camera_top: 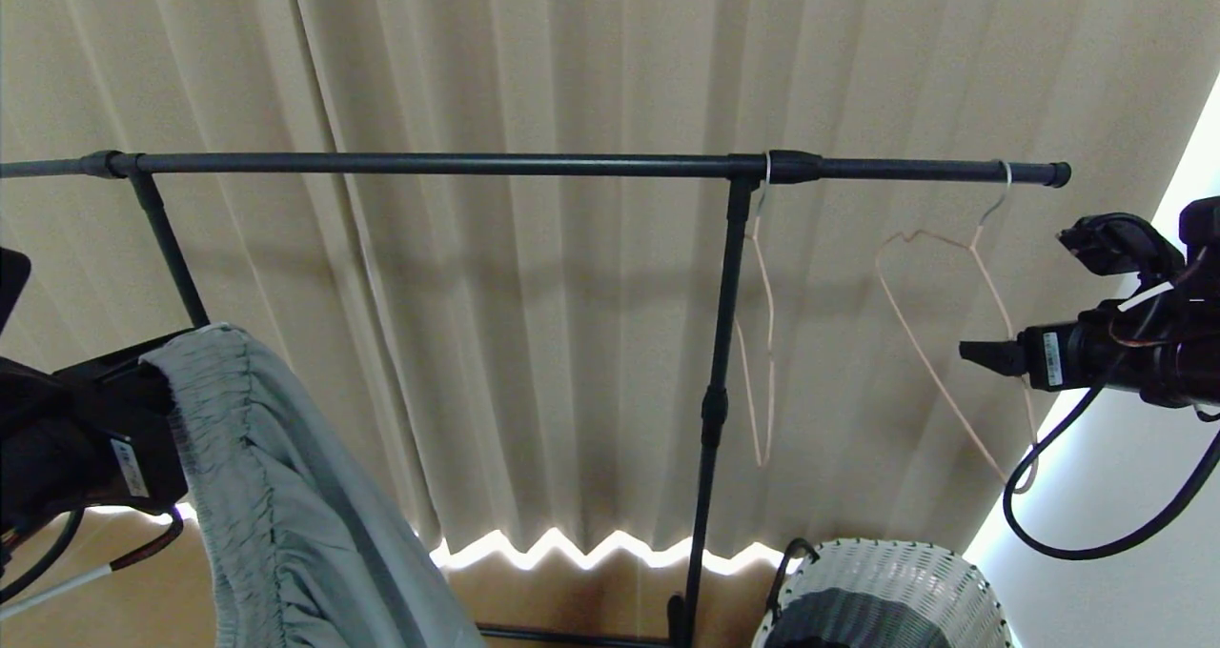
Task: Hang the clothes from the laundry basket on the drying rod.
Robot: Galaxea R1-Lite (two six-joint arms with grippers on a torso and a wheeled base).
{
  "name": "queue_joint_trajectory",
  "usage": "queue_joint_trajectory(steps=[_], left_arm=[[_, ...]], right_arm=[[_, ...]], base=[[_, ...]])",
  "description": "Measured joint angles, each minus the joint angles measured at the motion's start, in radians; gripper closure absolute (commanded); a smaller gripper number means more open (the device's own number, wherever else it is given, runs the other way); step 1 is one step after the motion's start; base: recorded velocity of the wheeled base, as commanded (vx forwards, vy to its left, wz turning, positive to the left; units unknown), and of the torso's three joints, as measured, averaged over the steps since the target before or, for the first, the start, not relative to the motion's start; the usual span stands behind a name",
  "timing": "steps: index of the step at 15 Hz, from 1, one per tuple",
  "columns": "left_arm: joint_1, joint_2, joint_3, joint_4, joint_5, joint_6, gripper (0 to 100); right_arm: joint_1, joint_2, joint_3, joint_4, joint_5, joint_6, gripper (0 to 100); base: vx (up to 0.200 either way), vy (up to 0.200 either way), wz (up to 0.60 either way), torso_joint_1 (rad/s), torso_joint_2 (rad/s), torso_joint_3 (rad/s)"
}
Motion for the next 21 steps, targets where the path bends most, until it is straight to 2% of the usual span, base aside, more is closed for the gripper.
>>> queue_joint_trajectory(steps=[7, 8, 17, 21], left_arm=[[0.0, -0.006, 0.001, 0.0, 0.0, 0.0, 100], [0.0, -0.008, 0.001, 0.001, 0.0, -0.001, 100], [0.0, -0.023, 0.001, 0.001, 0.001, 0.01, 100], [0.001, -0.027, 0.009, 0.0, 0.001, 0.013, 100]], right_arm=[[0.008, 0.018, -0.007, 0.0, -0.004, 0.003, 0], [0.009, 0.022, -0.008, 0.0, -0.004, 0.003, 100], [0.029, 0.026, -0.013, 0.002, -0.004, 0.004, 100], [0.029, -0.003, -0.006, 0.002, -0.003, 0.057, 100]], base=[[0.0, 0.0, 0.0, 0.0, 0.0, 0.0], [0.0, 0.0, 0.0, 0.0, 0.0, 0.0], [0.0, 0.0, 0.0, 0.0, 0.0, 0.0], [0.0, 0.0, 0.0, 0.0, 0.0, 0.0]])
